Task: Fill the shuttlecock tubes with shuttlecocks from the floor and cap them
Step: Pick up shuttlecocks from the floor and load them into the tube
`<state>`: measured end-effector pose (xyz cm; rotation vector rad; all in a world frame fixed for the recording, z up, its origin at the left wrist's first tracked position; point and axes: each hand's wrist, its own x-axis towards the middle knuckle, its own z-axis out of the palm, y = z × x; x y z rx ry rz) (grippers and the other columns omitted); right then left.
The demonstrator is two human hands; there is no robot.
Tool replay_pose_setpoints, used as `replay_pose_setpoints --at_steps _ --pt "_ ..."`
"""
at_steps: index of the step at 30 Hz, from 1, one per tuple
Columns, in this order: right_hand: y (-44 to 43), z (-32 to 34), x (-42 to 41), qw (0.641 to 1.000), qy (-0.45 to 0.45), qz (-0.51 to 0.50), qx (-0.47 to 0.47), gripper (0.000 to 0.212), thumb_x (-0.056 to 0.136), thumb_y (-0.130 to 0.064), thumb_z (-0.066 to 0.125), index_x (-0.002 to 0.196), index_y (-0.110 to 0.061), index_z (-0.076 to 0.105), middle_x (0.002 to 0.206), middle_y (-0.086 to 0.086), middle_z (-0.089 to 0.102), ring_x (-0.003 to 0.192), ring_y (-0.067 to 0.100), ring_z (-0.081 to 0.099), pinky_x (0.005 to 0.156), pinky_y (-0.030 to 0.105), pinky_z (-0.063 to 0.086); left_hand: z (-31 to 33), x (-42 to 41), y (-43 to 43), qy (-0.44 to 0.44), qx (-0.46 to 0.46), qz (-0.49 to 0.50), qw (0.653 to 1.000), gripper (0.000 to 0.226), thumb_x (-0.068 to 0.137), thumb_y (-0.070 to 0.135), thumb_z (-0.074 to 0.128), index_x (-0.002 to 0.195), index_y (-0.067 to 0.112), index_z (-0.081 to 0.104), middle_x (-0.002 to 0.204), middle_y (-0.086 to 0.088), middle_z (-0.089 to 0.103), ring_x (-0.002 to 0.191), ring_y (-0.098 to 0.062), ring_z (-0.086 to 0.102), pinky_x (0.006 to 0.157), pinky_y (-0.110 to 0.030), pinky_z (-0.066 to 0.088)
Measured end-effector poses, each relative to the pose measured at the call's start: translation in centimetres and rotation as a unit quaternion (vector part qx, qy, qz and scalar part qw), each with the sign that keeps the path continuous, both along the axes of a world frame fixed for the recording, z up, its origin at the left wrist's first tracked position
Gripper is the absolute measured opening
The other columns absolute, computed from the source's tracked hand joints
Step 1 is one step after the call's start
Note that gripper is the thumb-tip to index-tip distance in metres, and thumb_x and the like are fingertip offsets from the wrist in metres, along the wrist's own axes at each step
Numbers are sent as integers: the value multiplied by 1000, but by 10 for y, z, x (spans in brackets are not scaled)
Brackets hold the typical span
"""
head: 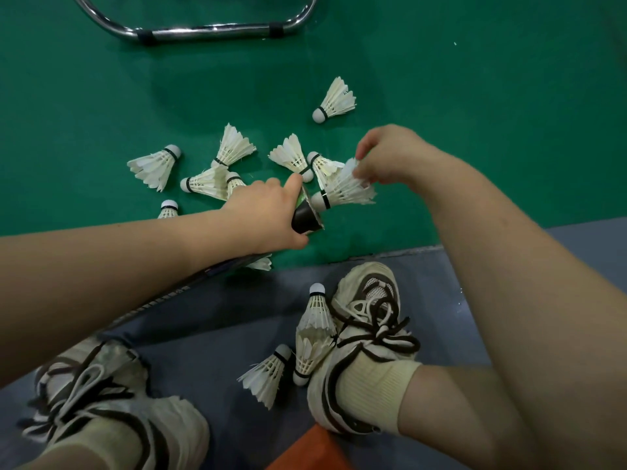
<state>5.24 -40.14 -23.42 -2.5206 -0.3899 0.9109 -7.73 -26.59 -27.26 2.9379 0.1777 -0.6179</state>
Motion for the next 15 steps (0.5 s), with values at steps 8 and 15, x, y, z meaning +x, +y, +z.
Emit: replay_pose_setpoints --at_steps 8,15 --pt "26 -13 -31 985 141 18 97 21 84 -1 61 72 -18 56 68 4 59 62 16 60 75 33 56 0 -9 11 -11 1 12 1000 68 72 58 64 114 14 35 87 -6 42 82 -29 49 68 -36 42" --pt "35 -21 -45 902 387 -5 190 25 91 6 39 85 -10 57 73 3 55 63 11 56 62 20 50 0 -14 24 -29 -2 16 999 66 71 57 64 111 14 35 97 -10 52 90 -33 55 68 -36 39"
